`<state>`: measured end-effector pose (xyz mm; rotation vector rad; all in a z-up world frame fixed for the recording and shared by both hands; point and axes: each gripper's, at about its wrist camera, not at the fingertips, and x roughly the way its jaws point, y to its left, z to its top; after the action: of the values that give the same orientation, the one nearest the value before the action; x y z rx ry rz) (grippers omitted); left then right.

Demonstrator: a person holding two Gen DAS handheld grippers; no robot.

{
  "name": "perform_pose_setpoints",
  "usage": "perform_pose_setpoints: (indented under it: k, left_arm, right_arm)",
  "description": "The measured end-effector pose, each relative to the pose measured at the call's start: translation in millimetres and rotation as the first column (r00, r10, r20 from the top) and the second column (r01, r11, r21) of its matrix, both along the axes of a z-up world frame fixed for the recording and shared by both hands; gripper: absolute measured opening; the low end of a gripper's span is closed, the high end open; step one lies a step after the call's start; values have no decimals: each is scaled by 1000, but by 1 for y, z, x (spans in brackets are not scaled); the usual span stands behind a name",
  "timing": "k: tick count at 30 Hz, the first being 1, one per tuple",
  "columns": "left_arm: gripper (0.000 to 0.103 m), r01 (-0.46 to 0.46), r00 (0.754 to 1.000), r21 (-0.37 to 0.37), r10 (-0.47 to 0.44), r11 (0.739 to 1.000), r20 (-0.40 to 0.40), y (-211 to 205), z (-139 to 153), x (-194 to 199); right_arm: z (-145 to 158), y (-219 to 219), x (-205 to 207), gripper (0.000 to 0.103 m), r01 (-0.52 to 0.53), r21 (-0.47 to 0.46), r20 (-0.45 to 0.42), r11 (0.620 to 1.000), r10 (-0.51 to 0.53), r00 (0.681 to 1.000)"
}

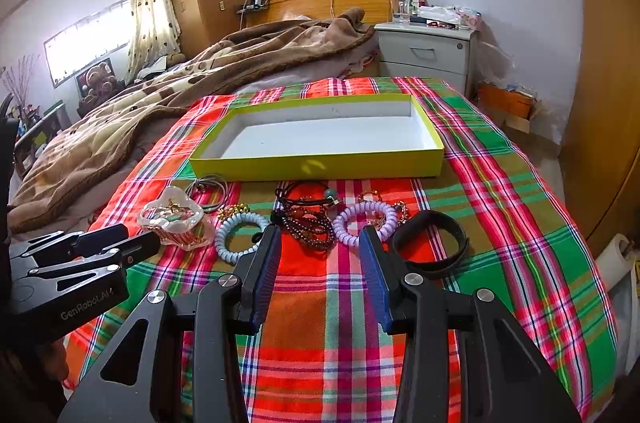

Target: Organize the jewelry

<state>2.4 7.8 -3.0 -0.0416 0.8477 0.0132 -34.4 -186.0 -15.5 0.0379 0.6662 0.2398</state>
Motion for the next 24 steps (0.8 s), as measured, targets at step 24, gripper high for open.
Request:
perform_pose_setpoints:
  k: [24]
  left_arm:
    - [44,6,1000,12,-6,1000,10,-4,1,-4]
  right_arm:
    - [2,-2,-2,41,13,-3,6,1000,-13,1000]
